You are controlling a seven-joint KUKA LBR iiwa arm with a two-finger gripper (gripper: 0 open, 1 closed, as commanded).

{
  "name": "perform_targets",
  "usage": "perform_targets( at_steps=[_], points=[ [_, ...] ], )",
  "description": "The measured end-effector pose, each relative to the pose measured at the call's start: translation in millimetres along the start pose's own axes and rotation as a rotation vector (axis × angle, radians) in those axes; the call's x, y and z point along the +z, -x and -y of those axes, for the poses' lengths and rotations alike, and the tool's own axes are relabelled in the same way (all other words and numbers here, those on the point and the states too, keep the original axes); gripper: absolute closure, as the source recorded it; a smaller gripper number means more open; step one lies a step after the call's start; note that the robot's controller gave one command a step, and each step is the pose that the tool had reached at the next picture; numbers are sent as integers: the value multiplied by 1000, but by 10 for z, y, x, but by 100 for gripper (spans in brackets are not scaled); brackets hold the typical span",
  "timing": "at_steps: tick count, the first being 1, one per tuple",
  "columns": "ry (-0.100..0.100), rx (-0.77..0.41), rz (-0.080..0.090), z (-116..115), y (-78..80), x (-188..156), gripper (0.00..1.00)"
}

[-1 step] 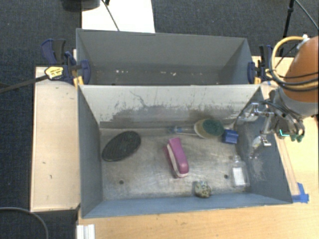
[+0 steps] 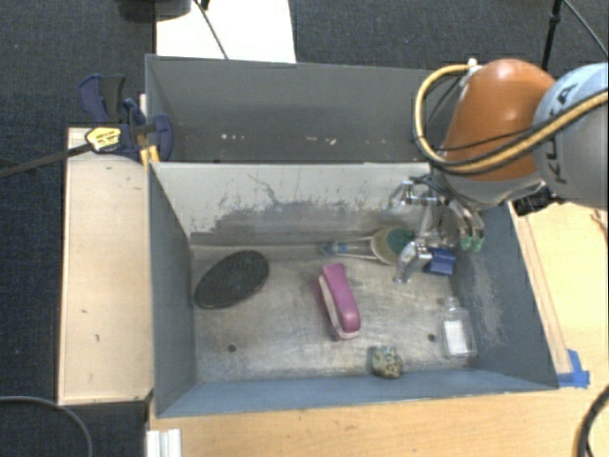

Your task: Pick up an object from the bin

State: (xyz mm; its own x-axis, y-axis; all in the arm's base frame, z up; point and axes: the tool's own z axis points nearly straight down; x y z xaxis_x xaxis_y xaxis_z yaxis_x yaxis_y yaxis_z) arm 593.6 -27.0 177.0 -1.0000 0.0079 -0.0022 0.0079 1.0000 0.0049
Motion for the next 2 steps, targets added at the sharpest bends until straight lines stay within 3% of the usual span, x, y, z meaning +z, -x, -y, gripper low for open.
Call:
perform_targets(
  at_steps=[1, 2],
  points=[
    [-5, 143, 7, 211, -73, 830, 0],
    [-5, 140, 2, 210, -85, 858, 100]
  ],
)
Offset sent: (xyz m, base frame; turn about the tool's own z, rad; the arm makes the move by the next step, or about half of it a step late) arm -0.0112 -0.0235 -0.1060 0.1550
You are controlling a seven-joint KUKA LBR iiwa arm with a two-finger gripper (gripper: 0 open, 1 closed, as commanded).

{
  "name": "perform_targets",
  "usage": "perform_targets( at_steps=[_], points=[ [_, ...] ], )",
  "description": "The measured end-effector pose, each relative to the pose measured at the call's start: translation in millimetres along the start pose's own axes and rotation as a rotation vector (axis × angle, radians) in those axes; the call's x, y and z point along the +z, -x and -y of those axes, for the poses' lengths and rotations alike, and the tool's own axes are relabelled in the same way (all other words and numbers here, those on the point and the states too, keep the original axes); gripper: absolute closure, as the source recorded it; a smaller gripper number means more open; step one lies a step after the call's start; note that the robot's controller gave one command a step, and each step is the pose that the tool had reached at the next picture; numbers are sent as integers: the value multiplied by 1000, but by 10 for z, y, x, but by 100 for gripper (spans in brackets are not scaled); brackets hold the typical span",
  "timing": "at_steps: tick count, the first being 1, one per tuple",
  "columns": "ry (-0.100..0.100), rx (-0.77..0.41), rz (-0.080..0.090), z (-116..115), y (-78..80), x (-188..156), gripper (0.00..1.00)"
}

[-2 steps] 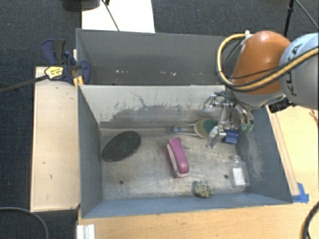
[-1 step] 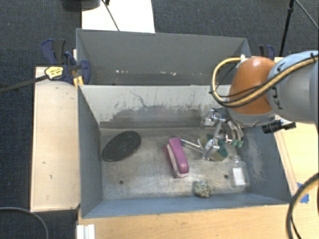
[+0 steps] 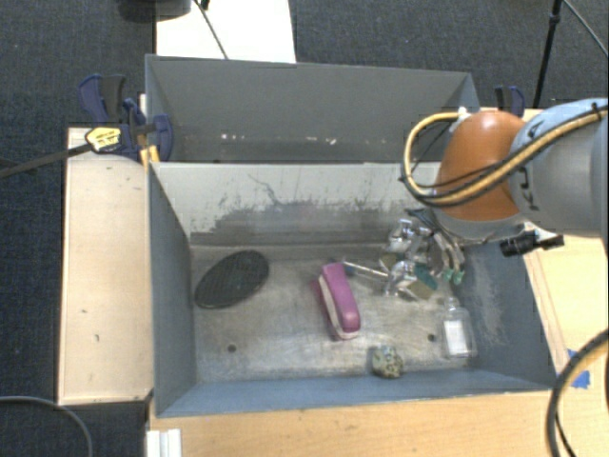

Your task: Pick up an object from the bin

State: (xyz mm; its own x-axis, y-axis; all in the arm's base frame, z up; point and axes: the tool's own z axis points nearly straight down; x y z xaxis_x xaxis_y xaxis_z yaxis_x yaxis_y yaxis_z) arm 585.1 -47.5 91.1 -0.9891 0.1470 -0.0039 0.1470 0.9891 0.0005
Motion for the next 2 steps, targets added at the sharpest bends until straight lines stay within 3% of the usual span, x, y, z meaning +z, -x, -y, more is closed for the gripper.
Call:
perform_targets(
  at_steps=[1, 2],
  points=[
    [0, -200, 3, 126, -10, -227, 100],
    [0, -172, 8, 98, 86, -1255, 100]
  ],
)
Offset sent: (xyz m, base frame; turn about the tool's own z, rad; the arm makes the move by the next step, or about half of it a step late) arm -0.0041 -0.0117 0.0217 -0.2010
